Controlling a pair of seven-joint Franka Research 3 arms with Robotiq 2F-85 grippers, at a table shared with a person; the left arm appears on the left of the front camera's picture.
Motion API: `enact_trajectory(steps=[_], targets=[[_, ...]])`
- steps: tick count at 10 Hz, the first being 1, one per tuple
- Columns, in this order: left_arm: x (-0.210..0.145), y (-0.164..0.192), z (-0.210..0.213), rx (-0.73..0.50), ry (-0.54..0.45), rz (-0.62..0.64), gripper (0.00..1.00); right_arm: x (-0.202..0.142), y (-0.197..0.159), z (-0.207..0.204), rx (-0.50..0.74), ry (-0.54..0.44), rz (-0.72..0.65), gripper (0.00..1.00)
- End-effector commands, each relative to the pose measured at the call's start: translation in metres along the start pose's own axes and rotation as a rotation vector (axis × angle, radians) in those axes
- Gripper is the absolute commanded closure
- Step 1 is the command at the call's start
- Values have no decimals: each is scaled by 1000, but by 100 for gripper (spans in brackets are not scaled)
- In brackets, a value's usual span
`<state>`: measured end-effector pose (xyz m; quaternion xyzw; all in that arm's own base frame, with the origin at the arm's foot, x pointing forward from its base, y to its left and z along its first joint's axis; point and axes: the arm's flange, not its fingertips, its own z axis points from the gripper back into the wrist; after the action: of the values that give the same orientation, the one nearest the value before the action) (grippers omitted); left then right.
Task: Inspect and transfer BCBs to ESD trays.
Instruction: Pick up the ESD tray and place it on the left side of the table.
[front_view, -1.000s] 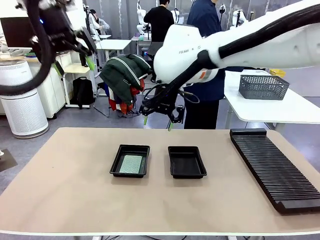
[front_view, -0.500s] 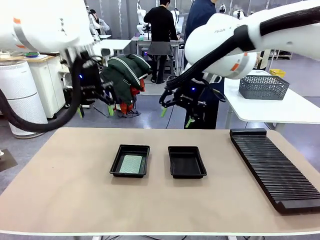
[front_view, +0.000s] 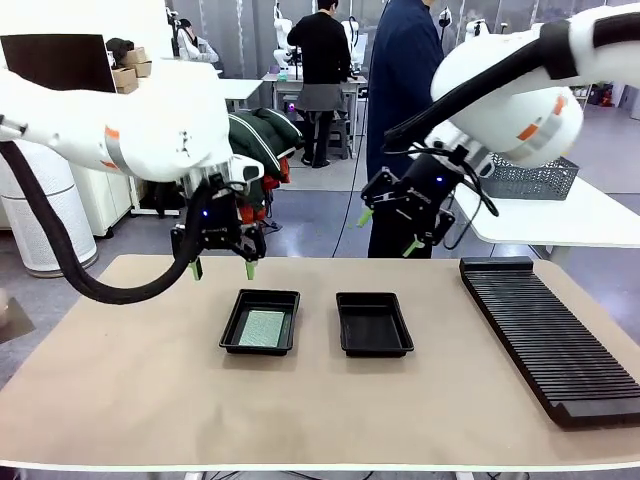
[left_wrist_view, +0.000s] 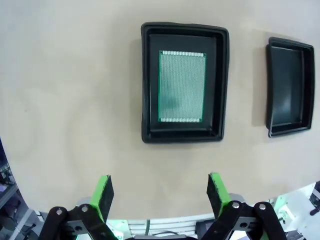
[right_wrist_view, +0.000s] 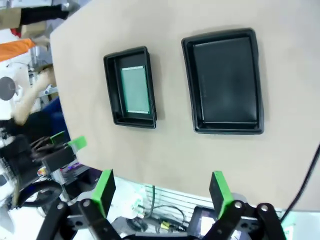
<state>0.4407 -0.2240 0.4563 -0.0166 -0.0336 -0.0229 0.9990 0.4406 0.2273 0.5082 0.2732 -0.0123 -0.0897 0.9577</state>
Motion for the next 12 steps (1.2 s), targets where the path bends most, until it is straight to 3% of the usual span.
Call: enact_trajectory(steps=[1, 3, 4, 12], targets=[[11, -1, -23, 40, -43, 7, 0, -8, -32, 8, 89, 2, -15, 0], [21, 1, -50, 49, -60, -5, 0, -12, -49, 17, 134, -1, -31, 0], [25, 4, -64, 33, -69, 7, 0, -1, -28, 13, 68, -2, -29, 0], [42, 23, -144, 64, -60, 39, 0, -1, -28, 13, 68, -2, -29, 0]])
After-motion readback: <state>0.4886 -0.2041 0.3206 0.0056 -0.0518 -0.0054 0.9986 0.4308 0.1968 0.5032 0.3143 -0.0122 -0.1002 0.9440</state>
